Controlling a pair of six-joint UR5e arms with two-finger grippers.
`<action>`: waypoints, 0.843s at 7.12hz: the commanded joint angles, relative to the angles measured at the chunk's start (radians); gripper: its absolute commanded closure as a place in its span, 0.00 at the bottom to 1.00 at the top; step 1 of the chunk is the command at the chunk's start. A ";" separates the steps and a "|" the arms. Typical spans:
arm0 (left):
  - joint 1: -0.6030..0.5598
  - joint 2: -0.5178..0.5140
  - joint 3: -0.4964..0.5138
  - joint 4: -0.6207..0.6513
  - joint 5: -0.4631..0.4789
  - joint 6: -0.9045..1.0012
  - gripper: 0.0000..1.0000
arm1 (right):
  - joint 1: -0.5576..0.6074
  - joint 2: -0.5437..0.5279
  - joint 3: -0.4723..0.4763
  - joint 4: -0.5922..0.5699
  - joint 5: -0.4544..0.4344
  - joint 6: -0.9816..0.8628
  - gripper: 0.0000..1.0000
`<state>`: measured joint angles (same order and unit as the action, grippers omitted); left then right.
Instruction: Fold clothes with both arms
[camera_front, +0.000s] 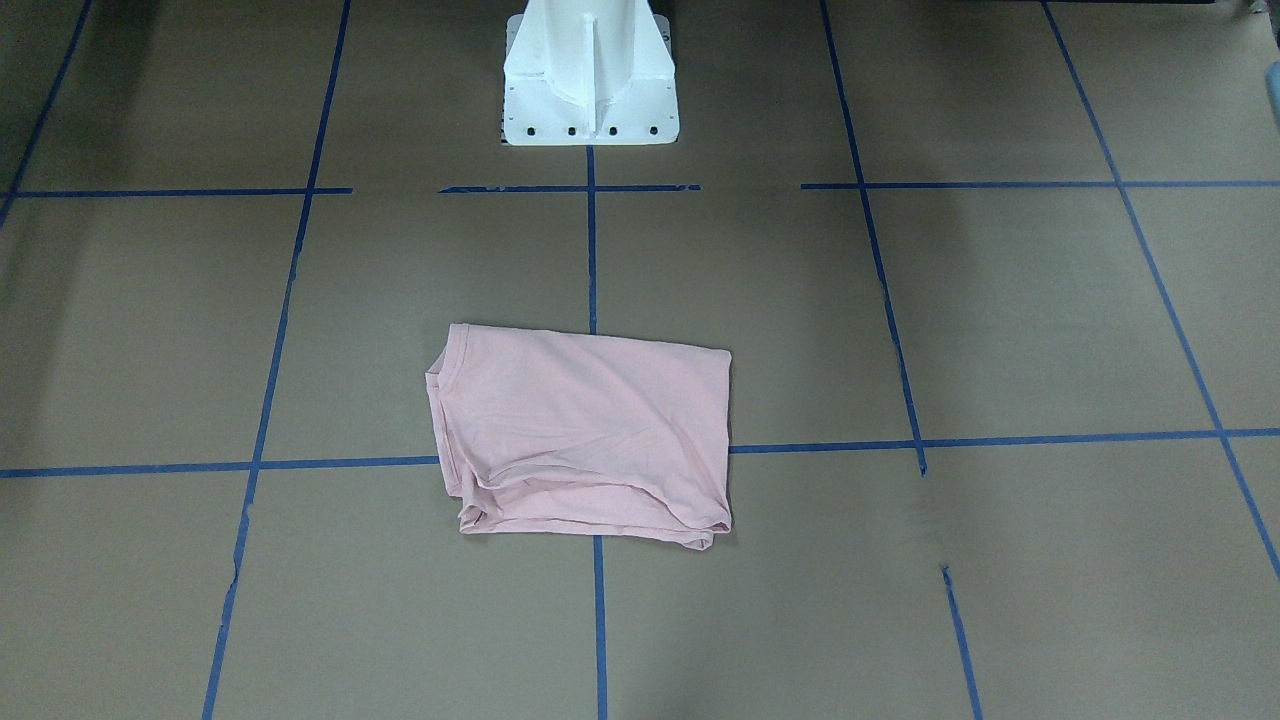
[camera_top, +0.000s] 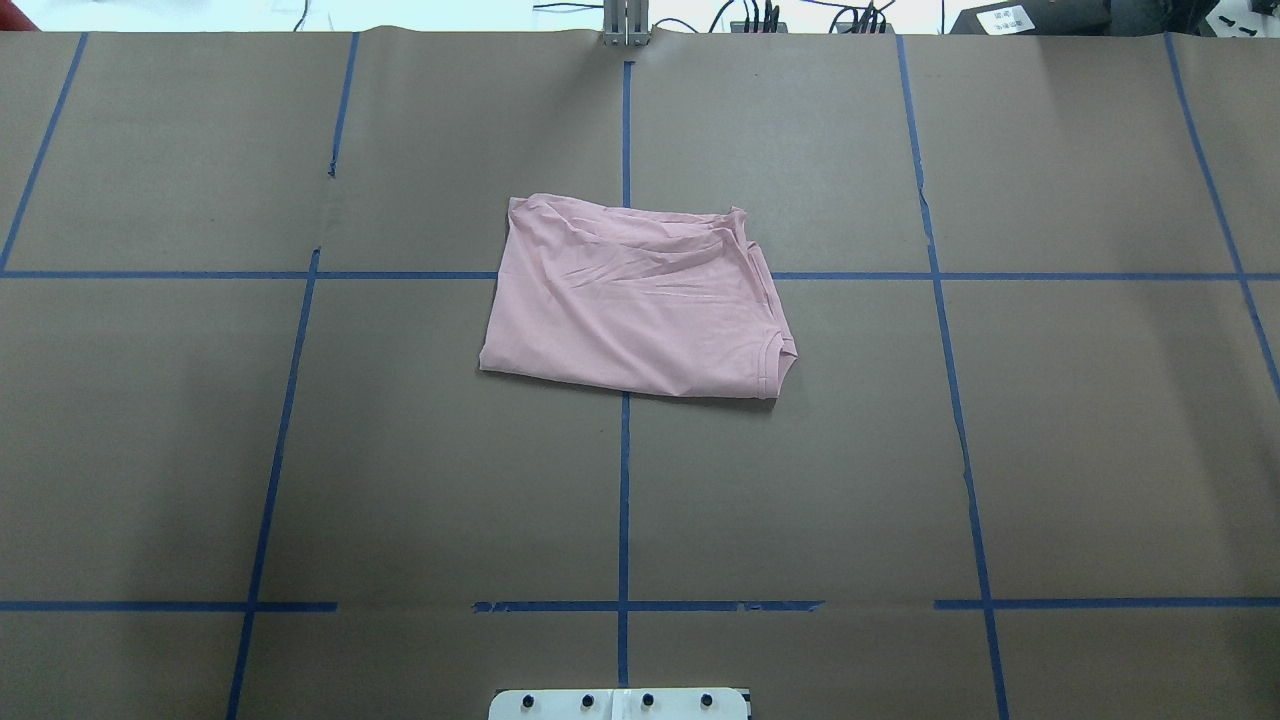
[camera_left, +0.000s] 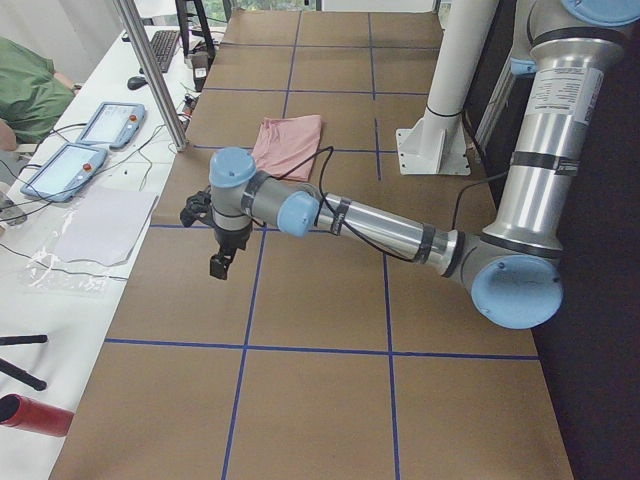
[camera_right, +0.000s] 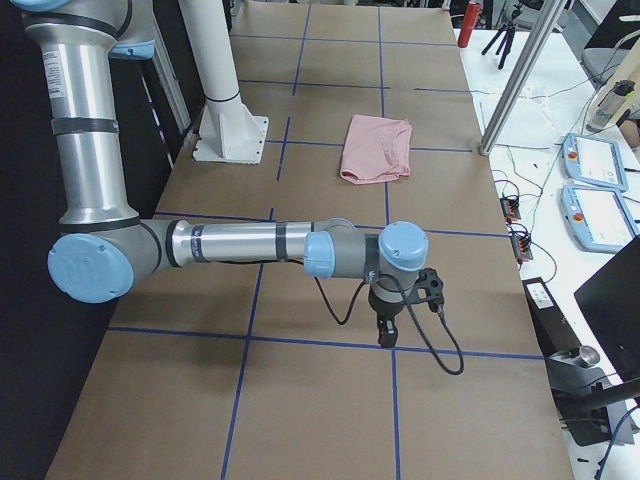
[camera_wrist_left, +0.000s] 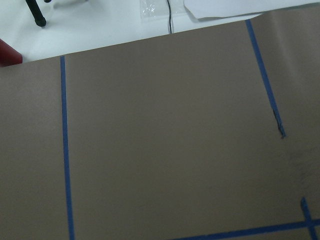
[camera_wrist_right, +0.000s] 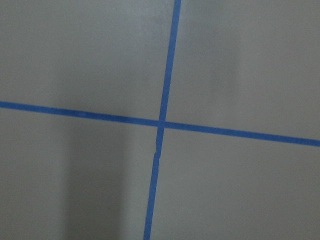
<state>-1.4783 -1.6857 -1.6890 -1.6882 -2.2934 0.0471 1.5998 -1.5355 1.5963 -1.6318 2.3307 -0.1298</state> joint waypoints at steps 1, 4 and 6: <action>-0.036 0.080 0.040 -0.039 -0.015 0.065 0.00 | 0.031 -0.042 0.047 0.010 0.001 -0.002 0.00; -0.033 0.103 0.166 -0.142 0.014 0.074 0.00 | 0.014 -0.038 0.042 0.010 0.018 0.002 0.00; -0.034 0.113 0.161 -0.070 0.012 0.074 0.00 | 0.008 -0.040 0.039 0.007 0.013 0.033 0.00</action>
<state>-1.5126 -1.5777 -1.5277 -1.8040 -2.2819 0.1208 1.6123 -1.5749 1.6394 -1.6235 2.3476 -0.1196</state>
